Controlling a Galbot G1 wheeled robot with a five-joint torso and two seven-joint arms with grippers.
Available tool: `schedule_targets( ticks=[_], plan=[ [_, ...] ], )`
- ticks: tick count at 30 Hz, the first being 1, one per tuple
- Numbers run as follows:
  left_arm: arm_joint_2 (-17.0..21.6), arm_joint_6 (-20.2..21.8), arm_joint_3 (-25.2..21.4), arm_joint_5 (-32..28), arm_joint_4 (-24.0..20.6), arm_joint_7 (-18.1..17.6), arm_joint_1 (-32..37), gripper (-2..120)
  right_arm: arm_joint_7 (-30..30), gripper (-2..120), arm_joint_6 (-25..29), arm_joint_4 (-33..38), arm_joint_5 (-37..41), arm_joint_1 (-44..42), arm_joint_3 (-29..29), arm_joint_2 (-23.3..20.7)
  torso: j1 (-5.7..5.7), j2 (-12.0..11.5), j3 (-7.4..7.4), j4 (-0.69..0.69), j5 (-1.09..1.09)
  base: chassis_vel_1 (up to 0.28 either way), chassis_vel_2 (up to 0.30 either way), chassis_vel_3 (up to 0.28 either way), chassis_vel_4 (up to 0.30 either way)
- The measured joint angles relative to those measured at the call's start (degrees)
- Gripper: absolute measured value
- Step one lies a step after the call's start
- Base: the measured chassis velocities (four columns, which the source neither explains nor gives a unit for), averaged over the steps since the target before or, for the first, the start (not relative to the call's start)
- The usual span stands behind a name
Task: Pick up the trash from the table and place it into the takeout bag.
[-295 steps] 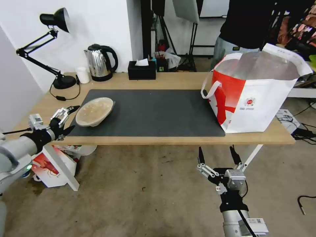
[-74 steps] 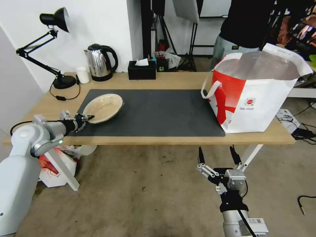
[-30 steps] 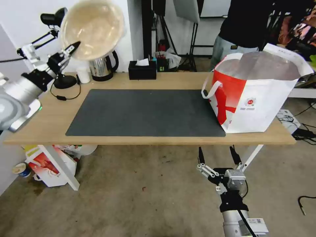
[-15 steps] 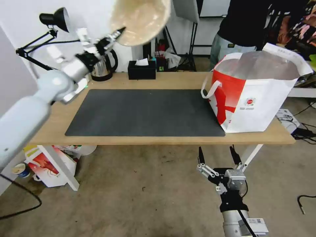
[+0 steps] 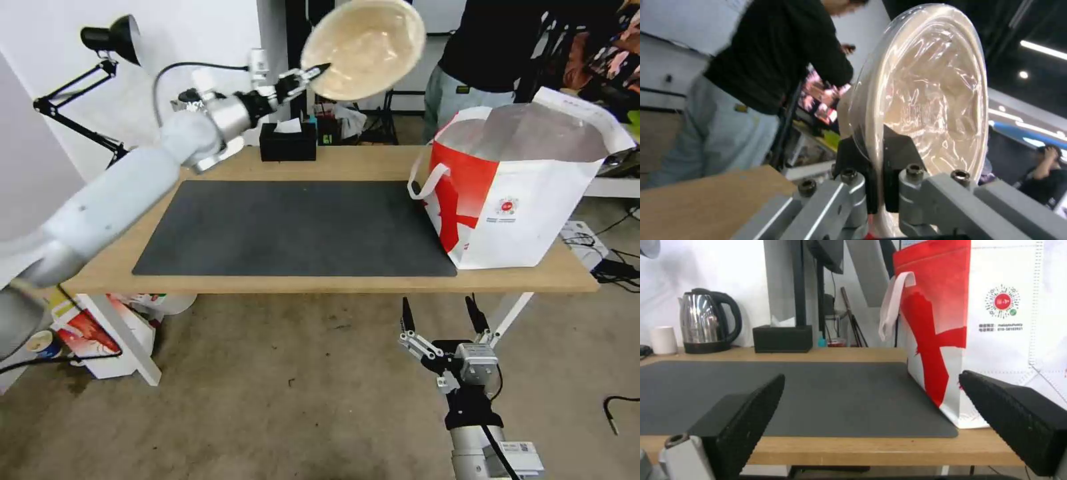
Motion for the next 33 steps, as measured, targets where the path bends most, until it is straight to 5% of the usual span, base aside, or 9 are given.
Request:
schedule_targets(
  ticks=[24, 33],
  plan=[
    [-21.05, 0.41, 9.15, 0.51, 21.8, 0.42, -8.91, 1, 0.0, 100, 0.0, 0.0, 0.0, 0.0, 0.0, 0.0, -0.01, 0.0, -0.01, 0.03, -0.01, 0.0, 0.0, 0.0, 0.0],
    [-26.24, -0.19, 9.42, 2.92, 24.73, -1.57, -9.85, 1, 0.0, 100, 0.0, 0.0, 0.0, 0.0, 0.0, 0.0, -0.01, 0.0, 0.0, 0.02, -0.01, 0.0, 0.0, 0.0, 0.0]
  ],
)
